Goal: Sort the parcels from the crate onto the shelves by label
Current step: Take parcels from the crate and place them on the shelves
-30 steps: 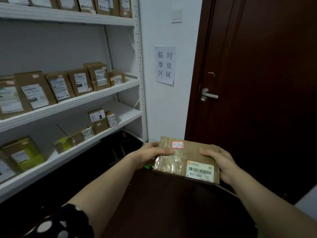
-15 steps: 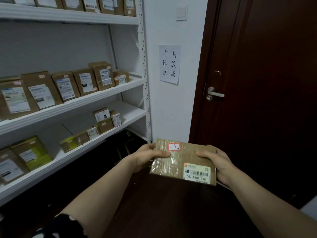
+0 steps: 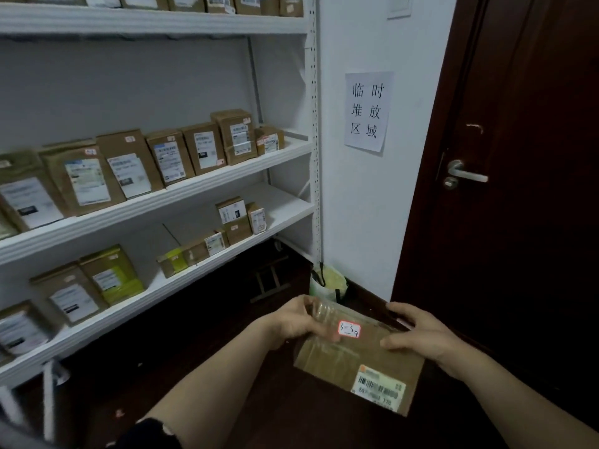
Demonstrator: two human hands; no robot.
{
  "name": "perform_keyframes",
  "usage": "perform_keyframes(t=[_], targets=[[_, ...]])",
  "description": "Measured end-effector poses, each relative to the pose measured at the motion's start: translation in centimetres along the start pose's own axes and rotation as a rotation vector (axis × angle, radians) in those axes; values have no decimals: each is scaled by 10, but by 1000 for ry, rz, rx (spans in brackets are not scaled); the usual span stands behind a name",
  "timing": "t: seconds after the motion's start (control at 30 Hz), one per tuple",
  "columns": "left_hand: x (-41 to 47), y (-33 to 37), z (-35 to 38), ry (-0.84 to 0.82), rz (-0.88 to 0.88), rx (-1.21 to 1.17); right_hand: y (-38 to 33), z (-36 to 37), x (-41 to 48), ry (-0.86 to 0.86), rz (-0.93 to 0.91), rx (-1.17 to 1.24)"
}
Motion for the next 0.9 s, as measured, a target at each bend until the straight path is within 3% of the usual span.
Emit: perform_keyframes(t=[0.17, 0.23, 0.33, 0.5, 0.73, 0.9], targets=[[50, -2, -17, -96, 5, 18, -23, 8, 57, -20, 19, -755], [77, 0, -40, -112, 22, 15, -45, 8, 90, -69, 33, -747], [116, 4, -84, -100, 46, 6, -85, 20, 146, -155, -1, -544], [170, 7, -153, -89, 58, 9, -133, 41, 229, -66, -77, -582], [238, 4, -233, 160, -95, 62, -180, 31, 333, 92, -168, -884], [300, 2, -276, 299, -164, 144, -203, 14, 425, 111, -273, -1014]])
Point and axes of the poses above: each hand's wrist, its own x-axis towards the middle knuckle, its own z-axis out of the palm, y = z × x, the point moved 3 cm from there along x, towards the middle knuckle, and after that the axes turned 4 degrees about z, right-handed, at the moved point
